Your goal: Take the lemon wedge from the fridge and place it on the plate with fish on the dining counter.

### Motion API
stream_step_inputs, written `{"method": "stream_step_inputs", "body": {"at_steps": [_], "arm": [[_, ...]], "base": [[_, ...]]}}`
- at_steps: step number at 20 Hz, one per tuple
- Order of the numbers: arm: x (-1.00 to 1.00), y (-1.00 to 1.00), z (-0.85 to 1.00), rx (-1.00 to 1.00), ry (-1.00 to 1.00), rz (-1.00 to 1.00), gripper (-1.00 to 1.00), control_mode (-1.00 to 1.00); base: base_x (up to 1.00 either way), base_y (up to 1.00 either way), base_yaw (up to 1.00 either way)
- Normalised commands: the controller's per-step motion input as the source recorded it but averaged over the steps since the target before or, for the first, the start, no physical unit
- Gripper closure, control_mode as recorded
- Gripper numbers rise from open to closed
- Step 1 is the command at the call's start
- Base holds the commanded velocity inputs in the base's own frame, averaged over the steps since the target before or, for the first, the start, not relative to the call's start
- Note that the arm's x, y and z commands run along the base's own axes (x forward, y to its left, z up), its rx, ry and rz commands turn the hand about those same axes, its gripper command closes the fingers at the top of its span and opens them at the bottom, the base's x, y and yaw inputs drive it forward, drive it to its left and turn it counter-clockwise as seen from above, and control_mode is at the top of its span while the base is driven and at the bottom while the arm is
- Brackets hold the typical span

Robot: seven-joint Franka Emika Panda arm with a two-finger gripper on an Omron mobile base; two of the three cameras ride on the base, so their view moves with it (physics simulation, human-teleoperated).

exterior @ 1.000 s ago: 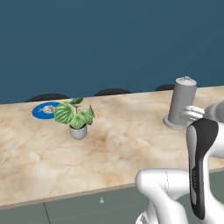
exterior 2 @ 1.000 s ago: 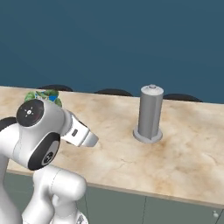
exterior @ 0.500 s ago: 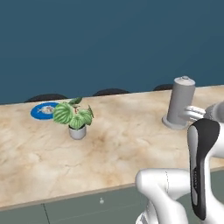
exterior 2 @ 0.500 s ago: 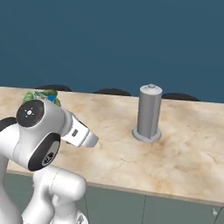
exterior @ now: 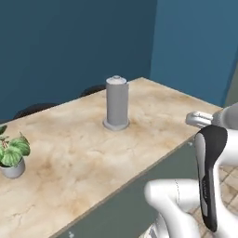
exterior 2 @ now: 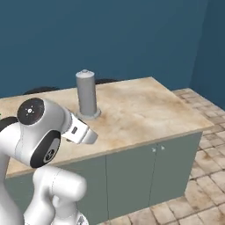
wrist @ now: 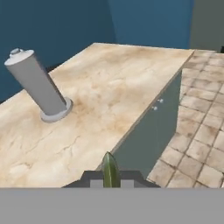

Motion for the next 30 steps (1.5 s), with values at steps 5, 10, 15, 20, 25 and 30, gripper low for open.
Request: {"method": "stream_step_inputs", "body": {"at_steps": [5,10,15,20,25,30], "arm": [[0.00,0.00,0.00,0.00,0.00,0.00,1.00,1.00],[0.00,0.00,0.00,0.00,0.00,0.00,1.00,1.00],[0.00,0.00,0.00,0.00,0.00,0.00,1.00,1.00],[0.00,0.00,0.00,0.00,0.00,0.00,1.00,1.00],[0.00,0.00,0.00,0.00,0.00,0.00,1.00,1.00],[0.00,0.00,0.00,0.00,0.00,0.00,1.00,1.00]], "base": [[0.13,-1.00,-0.52],[0.78,-1.00,-0.35],[1.00,-1.00,-0.08],[1.00,-1.00,0.00],[1.00,-1.00,0.00],[1.00,-0.80,0.10]]}}
